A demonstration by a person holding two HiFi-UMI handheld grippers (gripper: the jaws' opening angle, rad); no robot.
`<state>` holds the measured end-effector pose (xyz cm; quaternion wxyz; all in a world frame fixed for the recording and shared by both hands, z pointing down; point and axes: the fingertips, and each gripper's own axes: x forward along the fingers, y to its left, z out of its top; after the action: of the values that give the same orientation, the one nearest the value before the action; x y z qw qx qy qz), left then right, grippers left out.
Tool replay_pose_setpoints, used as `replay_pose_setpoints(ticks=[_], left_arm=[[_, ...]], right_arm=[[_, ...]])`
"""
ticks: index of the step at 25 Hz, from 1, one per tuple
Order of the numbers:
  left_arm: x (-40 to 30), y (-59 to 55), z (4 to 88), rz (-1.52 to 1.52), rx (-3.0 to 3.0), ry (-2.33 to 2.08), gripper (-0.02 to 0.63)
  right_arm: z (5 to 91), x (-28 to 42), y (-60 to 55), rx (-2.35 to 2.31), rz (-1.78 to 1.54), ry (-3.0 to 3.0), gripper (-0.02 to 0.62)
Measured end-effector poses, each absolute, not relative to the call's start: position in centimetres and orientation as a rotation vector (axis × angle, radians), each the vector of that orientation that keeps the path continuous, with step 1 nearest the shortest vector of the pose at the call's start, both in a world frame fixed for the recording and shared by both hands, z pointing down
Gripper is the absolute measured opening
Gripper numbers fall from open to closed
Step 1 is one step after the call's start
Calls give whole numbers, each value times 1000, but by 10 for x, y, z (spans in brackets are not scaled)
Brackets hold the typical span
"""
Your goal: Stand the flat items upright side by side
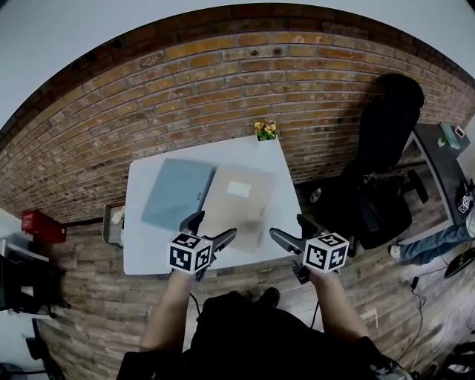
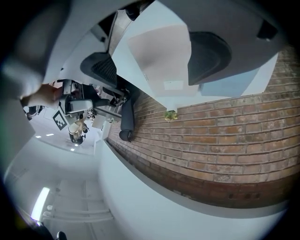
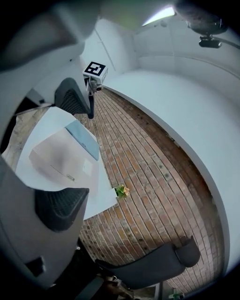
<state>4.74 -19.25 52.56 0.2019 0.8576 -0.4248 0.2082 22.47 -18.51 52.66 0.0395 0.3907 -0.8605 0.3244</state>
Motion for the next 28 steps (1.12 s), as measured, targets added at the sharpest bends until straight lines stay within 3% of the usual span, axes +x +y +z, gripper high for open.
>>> replay_pose_setpoints(ticks=[16,28], left_arm=[[9,-260,568,605,2400,-1024,494],[5,-293,626,709,2295,-930,494]], right_arm=[[544,173,-243,1266,1017,-2481,482],[591,176,-277,1330,1110,-2318,482]])
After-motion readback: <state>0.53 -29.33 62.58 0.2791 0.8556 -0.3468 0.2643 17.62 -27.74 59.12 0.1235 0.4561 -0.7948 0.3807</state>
